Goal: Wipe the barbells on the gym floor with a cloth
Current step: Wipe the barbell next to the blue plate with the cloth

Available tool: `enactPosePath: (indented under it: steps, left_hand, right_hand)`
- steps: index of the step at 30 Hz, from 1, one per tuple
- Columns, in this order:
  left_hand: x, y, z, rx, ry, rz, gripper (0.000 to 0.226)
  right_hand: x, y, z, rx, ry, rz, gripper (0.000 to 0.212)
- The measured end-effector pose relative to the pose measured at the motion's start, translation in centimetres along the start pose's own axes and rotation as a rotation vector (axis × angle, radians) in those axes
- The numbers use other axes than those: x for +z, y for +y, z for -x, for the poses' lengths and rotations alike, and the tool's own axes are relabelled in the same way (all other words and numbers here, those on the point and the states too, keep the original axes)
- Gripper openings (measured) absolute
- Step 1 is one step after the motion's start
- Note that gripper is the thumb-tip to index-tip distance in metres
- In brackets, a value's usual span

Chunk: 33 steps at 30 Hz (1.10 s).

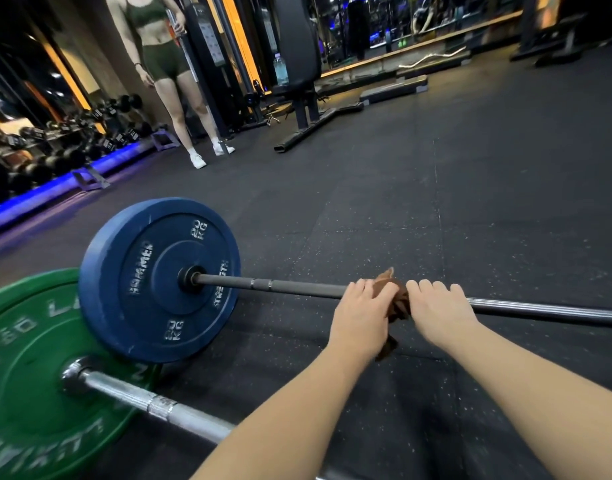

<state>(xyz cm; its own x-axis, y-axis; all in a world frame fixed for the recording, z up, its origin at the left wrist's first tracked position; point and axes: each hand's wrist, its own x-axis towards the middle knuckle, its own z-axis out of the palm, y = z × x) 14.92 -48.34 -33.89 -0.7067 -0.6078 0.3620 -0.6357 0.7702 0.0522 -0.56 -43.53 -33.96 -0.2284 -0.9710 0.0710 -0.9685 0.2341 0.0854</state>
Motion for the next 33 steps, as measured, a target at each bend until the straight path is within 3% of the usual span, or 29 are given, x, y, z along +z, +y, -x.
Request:
enactPosePath:
  steps: [5,11,17,22,27,33]
  left_hand:
    - [-2.6,-1.7,0.0,0.011,-0.073,-0.113,0.036]
    - [-4.4,-7.3,1.6,-0.383,-0.150,-0.120,0.053]
    - [-3.0,-5.7,0.9,-0.464,-0.098,-0.108,0.044]
    - [-1.6,-3.5,0.9,-0.391,-0.078,-0.082,0.035]
    - [-0.6,-1.7,0.1,-0.223,-0.053,-0.023,0.042]
    - [-1.8,-4.2,0.4,-0.111,-0.052,-0.081,0.038]
  right_hand:
    - [-0.2,0.2,-0.1,-0.014,-0.032,-0.049,0.021]
    - [0.2,0.4,-0.1,-0.053,-0.013,-0.051,0.026]
    - [0.4,0.4,-0.2,-0.049,0.014,-0.029,0.027]
    - [0.6,0.0,0.1,-0.004,0.017,0.038,0.030]
    - [0.0,-0.1,-0.4,0.023,-0.040,0.005,0.033]
    - [0.1,0.0,-0.7,0.017,-0.060,0.005,0.031]
